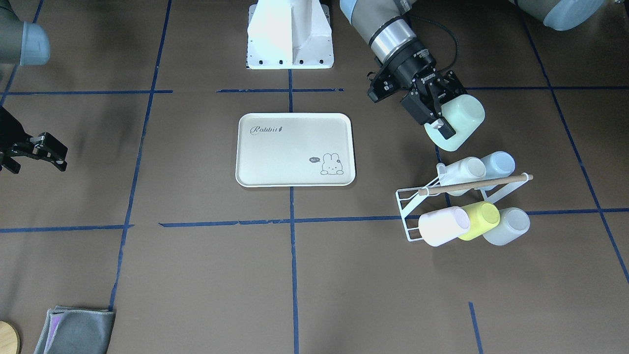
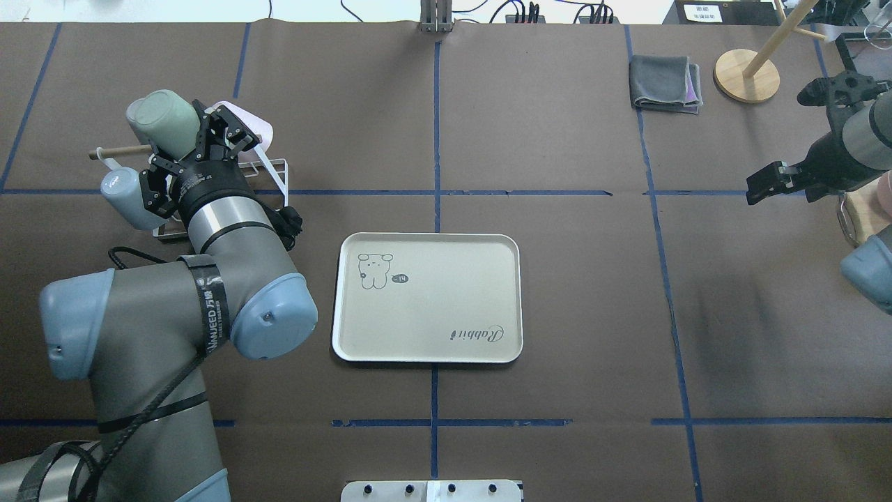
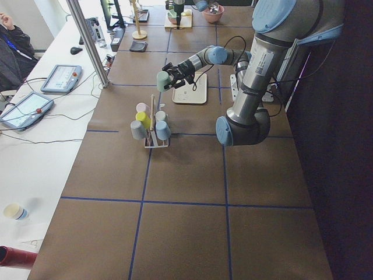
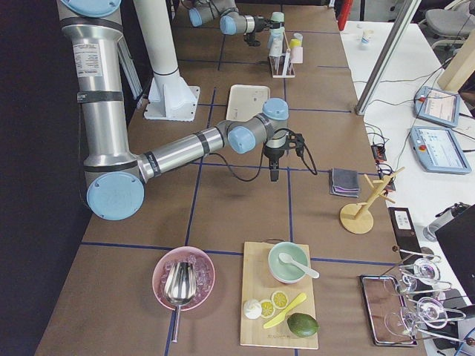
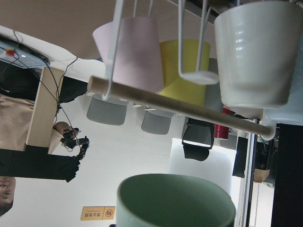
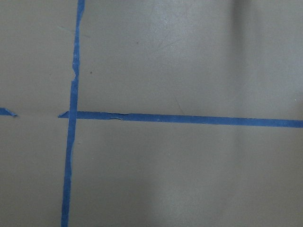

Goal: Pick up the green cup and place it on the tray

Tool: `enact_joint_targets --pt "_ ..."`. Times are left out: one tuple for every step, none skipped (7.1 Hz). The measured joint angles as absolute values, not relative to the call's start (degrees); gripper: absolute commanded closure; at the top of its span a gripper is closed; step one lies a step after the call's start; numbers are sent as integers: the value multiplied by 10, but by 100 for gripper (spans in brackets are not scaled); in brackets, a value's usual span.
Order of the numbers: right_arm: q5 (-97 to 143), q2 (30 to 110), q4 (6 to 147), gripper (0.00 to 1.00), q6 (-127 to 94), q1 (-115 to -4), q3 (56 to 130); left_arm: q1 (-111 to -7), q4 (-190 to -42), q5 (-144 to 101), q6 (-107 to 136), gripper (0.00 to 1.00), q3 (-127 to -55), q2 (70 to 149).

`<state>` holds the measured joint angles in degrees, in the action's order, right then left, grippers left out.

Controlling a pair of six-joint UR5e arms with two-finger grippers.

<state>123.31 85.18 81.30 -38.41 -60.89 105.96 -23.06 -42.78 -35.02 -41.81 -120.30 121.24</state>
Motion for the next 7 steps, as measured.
enact_joint_targets --pt "1233 851 813 0 -384 -610 1060 -234 -464 -392 -403 72 -1225 1213" --pt "1237 851 813 0 -384 -611 1061 -236 -499 -437 -369 72 -1235 1214" --pt "1244 851 812 0 -384 -614 1061 -237 -533 -489 -310 73 -1239 1215" --pt "1248 851 812 0 -383 -616 1062 -237 -573 -537 -245 73 -1239 1215" --pt "1250 850 812 0 -383 -617 1062 -237 -626 -586 -166 73 -1239 1213" --pt "1250 849 812 0 -383 -618 1062 -237 -689 -625 -85 74 -1235 1211" --pt "1251 849 812 0 -383 -619 1062 -237 -759 -654 -17 75 -1223 1210"
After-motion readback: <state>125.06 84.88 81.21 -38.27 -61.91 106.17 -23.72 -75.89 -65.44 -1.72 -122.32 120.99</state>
